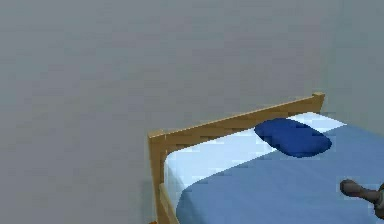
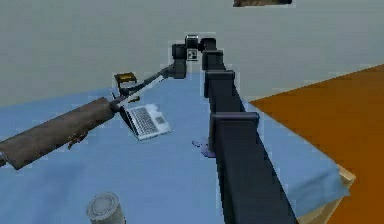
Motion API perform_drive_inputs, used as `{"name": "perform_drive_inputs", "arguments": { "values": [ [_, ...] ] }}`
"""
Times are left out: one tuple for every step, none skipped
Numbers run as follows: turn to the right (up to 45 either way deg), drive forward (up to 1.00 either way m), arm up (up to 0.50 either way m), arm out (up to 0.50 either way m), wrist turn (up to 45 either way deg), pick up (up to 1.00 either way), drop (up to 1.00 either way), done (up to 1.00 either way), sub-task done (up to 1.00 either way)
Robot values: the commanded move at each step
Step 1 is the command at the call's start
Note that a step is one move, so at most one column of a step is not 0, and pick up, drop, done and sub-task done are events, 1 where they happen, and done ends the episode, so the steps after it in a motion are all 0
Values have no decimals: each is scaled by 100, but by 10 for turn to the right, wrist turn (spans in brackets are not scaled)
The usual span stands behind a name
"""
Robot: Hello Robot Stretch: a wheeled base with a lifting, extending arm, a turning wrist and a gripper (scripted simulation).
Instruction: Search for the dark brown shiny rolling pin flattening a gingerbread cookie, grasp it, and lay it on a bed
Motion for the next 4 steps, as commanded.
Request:
{"name": "perform_drive_inputs", "arguments": {
  "values": [
    [0, 0, -14, 0, 0, 0, 0, 0, 0],
    [0, 0, -32, 0, 0, 0, 0, 0, 0],
    [0, 0, 0, 0, 0, 0, 100, 0, 0],
    [0, 0, 10, 0, 0, 0, 0, 0, 0]
  ]
}}
